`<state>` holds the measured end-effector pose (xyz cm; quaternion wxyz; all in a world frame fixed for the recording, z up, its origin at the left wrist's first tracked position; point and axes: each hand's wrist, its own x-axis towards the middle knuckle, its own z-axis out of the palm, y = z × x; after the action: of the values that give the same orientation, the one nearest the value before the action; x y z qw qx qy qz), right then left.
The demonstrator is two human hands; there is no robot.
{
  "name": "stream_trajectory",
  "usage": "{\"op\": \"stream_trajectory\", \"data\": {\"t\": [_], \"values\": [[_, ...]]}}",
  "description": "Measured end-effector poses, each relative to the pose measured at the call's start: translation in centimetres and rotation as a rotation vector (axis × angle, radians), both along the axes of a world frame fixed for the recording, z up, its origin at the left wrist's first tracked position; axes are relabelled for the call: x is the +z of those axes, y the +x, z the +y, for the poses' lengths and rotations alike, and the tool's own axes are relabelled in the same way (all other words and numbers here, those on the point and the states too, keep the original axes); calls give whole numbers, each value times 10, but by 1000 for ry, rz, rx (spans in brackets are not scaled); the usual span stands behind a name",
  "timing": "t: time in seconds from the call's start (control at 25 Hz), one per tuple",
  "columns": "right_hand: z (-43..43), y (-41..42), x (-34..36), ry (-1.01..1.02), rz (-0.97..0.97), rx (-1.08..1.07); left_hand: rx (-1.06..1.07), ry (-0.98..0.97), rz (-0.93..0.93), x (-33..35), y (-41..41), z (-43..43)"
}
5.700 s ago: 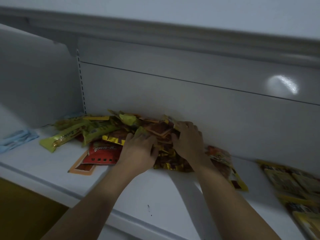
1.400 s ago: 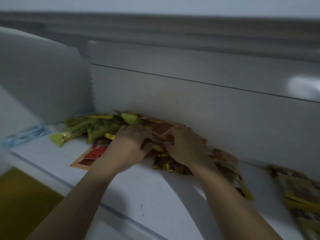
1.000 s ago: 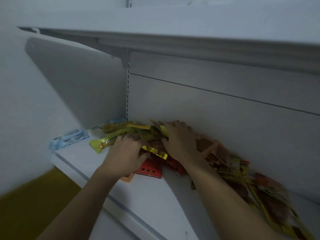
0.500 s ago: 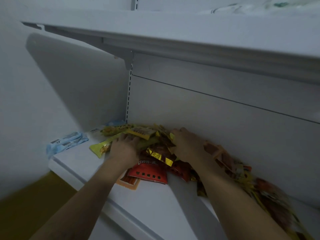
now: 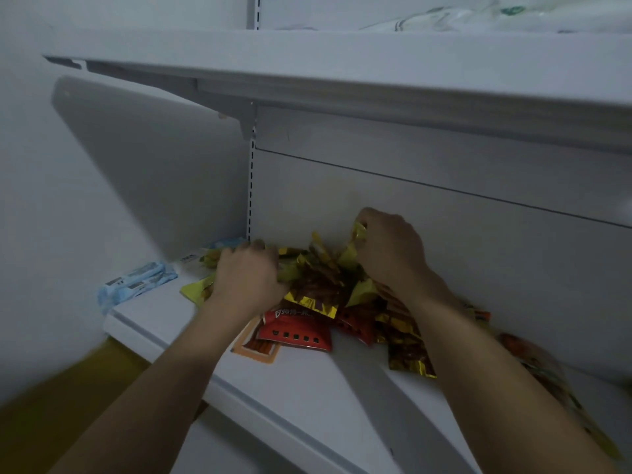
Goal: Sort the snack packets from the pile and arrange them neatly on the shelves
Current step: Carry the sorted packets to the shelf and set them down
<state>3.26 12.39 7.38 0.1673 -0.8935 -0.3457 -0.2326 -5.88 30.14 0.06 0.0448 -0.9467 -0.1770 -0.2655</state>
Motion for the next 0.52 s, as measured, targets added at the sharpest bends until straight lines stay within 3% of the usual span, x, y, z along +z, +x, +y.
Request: {"op": "stream_trajectory", "data": {"t": [0.28,0.52], "values": [[-62,-27,13,193,-11,44,59,-75,-60,50,-46,-61],[-161,-30,-19,249,151,-144,-100,-130,-134,59,-47,-156]]}}
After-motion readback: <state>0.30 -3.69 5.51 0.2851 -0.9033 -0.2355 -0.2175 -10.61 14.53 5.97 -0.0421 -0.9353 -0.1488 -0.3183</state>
